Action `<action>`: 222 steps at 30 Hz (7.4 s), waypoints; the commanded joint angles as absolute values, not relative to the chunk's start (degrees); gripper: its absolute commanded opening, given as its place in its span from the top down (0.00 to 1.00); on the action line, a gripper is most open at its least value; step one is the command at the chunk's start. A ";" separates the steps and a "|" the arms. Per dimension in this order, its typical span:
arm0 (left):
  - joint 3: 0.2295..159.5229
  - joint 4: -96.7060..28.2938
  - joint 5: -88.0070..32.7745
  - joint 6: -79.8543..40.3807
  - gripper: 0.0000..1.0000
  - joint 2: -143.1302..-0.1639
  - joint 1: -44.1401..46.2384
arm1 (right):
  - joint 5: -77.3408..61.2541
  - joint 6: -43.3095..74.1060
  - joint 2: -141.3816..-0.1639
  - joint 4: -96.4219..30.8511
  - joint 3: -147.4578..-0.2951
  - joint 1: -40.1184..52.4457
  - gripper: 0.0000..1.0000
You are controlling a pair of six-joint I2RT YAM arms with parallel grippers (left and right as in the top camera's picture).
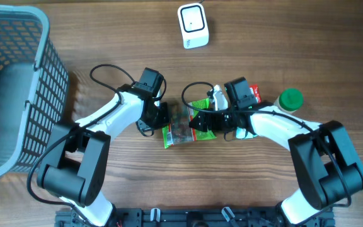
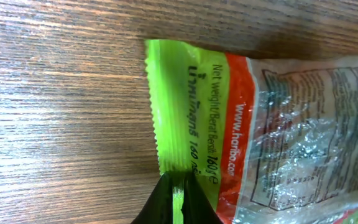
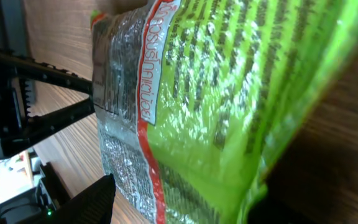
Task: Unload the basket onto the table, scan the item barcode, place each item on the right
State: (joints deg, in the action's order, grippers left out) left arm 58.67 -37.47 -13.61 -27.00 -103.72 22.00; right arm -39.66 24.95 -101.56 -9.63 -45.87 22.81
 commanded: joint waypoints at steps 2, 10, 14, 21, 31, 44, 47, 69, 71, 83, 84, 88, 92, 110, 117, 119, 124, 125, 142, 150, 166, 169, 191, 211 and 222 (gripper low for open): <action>58.08 -37.30 -14.52 -25.89 0.96 -104.88 21.89 | -42.52 28.91 -101.91 -6.39 -44.86 26.41 0.36; 58.06 -37.32 -14.50 -25.91 0.96 -104.88 21.89 | -45.34 37.23 -107.79 5.43 -44.86 30.06 0.47; 58.06 -37.28 -14.50 -25.91 0.96 -104.88 21.89 | -45.60 37.32 -109.51 6.96 -44.86 30.17 0.49; 58.08 -36.38 -13.61 -25.80 0.96 -104.62 21.56 | -47.57 30.15 -109.49 8.16 -44.88 29.65 0.83; 58.13 -32.05 -3.25 -25.63 0.96 -88.95 13.85 | -52.88 15.33 -107.53 -2.72 -45.01 20.60 0.96; 58.13 -23.68 7.60 -19.68 0.73 -84.23 3.46 | -35.75 -15.14 -97.93 -52.05 -80.51 18.90 0.96; 58.13 -24.73 7.57 -19.90 0.00 -84.23 1.39 | -29.58 -14.98 -97.65 -57.39 -87.31 18.90 0.96; 58.13 -25.54 7.57 -19.90 0.00 -84.23 1.32 | -1.69 -22.74 -108.99 -66.59 -134.23 19.51 0.96; 58.13 -25.54 7.57 -19.90 0.00 -84.23 1.32 | 0.73 -25.12 -112.07 -64.03 -134.23 20.40 0.96; 58.13 -25.54 7.57 -19.90 0.00 -84.23 1.32 | 26.83 -45.98 -131.00 -38.41 -133.47 29.08 0.96; 58.13 -25.54 7.57 -19.90 0.00 -84.23 1.32 | 29.45 -47.66 -132.57 -36.01 -133.43 29.78 0.96; 58.13 -25.54 7.57 -19.90 0.00 -84.23 1.32 | 35.55 -49.95 -137.80 -30.17 -133.38 31.31 0.96; 58.13 -25.54 7.57 -19.90 0.00 -84.23 1.32 | 40.10 -49.54 -142.02 -24.29 -133.36 31.86 0.96; 58.13 -25.54 7.57 -19.90 0.00 -84.23 1.32 | 42.35 -45.01 -144.92 -20.08 -130.37 34.22 0.96; 58.13 -25.54 7.57 -19.90 0.00 -84.23 1.32 | 38.68 -36.77 -144.77 -22.48 -130.39 34.09 0.96; 58.13 -25.54 7.57 -19.90 0.00 -84.23 1.32 | 38.57 -33.93 -142.12 -24.25 -130.39 33.78 0.96; 58.13 -25.54 7.57 -19.90 0.00 -84.23 1.32 | 25.17 -26.35 -127.59 -34.65 -130.39 31.14 0.96; 58.13 -25.54 7.57 -19.90 0.00 -84.23 1.32 | 23.11 -25.34 -125.43 -36.62 -130.39 30.72 0.96; 58.13 -25.54 7.57 -19.90 0.00 -84.23 1.32 | -15.59 -22.70 -111.57 -77.36 -102.63 24.95 0.96; 58.13 -25.54 7.57 -19.90 0.00 -84.23 1.32 | -14.72 -25.36 -111.57 -53.39 -77.25 24.40 0.80; 58.13 -25.54 7.57 -19.90 0.00 -84.23 1.32 | 4.32 4.43 -106.74 -51.68 -88.53 22.35 0.00; 58.13 -25.54 7.57 -19.90 0.00 -84.23 1.32 | 4.01 6.07 -106.74 -51.94 -88.53 20.75 0.00; 58.13 -25.54 7.57 -19.90 0.00 -84.23 1.32 | 4.01 6.04 -106.65 -45.45 -88.53 20.82 0.00; 58.13 -25.54 7.57 -19.90 0.00 -84.23 1.32 | 15.90 5.93 -46.37 -45.45 -88.53 20.82 0.00; 58.13 -25.54 7.57 -19.90 0.00 -84.23 1.32 | 12.34 6.20 -20.10 -60.45 -78.24 19.05 0.00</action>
